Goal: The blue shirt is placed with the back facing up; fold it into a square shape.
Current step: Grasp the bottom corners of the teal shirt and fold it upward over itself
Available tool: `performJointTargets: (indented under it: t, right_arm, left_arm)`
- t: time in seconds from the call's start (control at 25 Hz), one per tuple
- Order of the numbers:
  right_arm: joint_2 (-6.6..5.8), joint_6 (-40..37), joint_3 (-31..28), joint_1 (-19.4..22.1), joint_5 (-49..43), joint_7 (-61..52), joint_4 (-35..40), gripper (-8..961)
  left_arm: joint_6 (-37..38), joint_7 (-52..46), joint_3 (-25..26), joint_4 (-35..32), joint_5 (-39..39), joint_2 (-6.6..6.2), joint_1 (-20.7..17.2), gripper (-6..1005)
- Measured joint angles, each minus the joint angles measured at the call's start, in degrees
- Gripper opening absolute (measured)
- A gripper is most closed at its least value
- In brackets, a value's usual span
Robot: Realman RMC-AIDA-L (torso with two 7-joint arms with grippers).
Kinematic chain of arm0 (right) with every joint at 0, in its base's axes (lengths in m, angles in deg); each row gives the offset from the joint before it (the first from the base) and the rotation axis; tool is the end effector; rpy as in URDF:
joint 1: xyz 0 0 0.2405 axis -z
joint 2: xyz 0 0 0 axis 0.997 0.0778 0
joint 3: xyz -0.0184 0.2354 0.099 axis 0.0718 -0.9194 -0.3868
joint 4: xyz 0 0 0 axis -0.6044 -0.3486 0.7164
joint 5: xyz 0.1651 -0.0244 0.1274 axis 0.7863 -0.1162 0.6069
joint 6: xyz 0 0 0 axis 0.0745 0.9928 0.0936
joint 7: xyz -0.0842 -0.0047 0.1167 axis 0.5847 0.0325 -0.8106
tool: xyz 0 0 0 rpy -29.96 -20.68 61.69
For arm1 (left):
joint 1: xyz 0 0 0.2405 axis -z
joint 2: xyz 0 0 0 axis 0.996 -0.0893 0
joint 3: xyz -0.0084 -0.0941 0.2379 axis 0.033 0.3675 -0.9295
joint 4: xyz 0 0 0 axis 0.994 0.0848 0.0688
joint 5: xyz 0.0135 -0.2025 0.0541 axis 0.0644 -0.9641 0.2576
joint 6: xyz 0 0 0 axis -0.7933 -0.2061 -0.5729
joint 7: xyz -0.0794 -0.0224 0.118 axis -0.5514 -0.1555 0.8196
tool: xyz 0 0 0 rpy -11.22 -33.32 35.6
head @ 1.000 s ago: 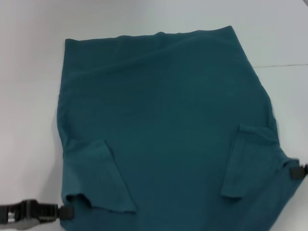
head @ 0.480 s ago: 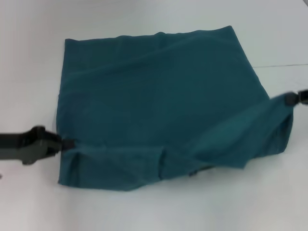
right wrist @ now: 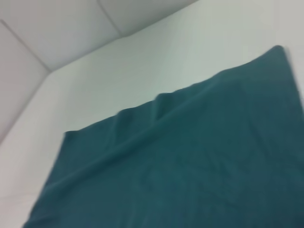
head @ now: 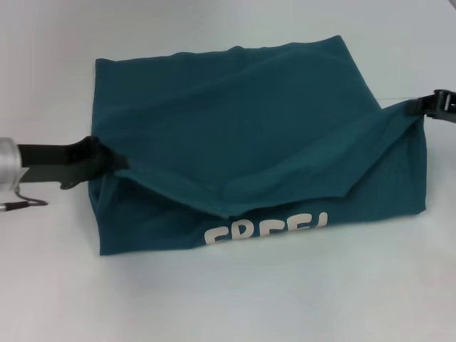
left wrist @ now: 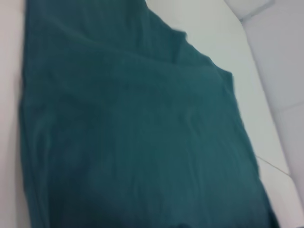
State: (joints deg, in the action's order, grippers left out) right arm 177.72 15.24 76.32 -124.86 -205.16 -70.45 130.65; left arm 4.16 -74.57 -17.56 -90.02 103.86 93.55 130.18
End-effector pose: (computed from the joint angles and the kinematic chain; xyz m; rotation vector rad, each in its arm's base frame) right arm 0.2935 0.4167 0.1182 -1.9759 1.4866 0.5508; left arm -0.2485 0.4159 0.0320 -2.0320 -1.9145 -0.5778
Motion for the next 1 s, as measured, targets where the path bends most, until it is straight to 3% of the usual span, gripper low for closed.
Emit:
performJointTargets:
  t: [0.2, 0.44, 0.72, 0.88, 1.0]
  right_arm:
    - [0.10, 8.9, 5.7, -1.2, -0.2, -0.3, -5.5, 135]
    - [0.67, 12.0, 7.7, -2.0, -0.1, -0.8, -5.7, 141]
    - [0.37, 17.8, 7.7, -4.1, 0.7, -1.3, -4.0, 149]
    - [0.54, 26.0, 9.5, -6.5, -0.3, -0.9, -8.5, 153]
    - [0.74, 33.8, 14.4, -8.2, -0.7, -0.7, -14.3, 156]
  left_arm:
    - [-8.8, -0.4, -4.9, 0.9, 0.2, 1.87, 1.0, 35]
    - [-7.7, -1.0, -6.0, -1.5, -1.9, 1.72, 1.0, 34]
    - [-11.1, -1.2, -6.3, -1.0, -2.9, 0.83, 2.9, 34]
    - [-17.5, -2.0, -9.7, 1.0, -1.5, 1.17, 4.1, 35]
    - [-22.7, -3.2, -13.6, 3.6, -0.9, 1.39, 4.3, 36]
